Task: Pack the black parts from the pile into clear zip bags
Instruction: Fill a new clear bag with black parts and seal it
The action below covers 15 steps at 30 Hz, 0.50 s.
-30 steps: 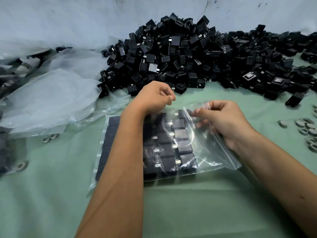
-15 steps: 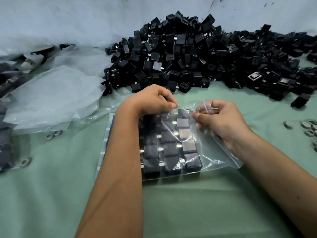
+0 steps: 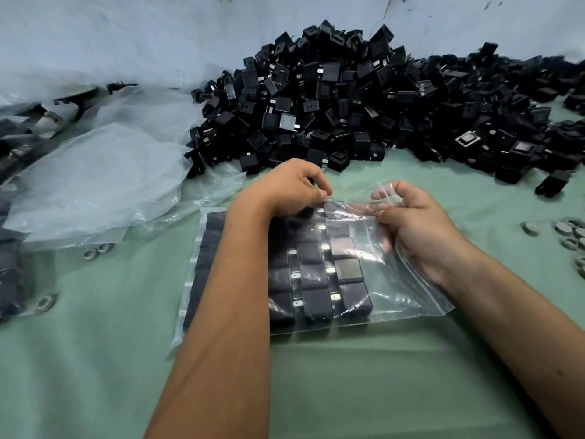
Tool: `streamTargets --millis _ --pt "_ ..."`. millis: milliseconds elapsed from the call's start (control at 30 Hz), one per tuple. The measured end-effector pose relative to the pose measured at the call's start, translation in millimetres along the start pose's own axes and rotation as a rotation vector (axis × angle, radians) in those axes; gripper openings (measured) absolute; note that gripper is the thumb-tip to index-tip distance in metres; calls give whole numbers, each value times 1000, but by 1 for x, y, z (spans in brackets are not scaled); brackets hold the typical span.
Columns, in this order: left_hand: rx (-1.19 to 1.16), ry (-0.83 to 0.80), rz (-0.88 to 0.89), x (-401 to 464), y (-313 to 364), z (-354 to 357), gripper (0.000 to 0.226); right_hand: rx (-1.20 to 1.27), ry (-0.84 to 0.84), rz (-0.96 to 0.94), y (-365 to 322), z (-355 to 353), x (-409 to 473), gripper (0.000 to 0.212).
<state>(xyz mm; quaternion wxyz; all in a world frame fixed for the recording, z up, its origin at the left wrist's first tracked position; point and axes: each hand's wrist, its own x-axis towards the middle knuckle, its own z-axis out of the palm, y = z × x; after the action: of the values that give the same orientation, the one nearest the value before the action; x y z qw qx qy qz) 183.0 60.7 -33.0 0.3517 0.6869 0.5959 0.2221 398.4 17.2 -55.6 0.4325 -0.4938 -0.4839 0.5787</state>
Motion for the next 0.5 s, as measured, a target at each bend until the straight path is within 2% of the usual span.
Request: streamTargets --millis 200,367,500 --pt "33 22 4 2 2 2 19 6 -22 -20 1 1 -2 24" --pt "-6 -27 -4 -2 6 2 7 -81 -70 -58 5 -3 -1 22" --pt "9 -19 -26 -5 8 0 4 -89 -36 -100 8 0 -2 24"
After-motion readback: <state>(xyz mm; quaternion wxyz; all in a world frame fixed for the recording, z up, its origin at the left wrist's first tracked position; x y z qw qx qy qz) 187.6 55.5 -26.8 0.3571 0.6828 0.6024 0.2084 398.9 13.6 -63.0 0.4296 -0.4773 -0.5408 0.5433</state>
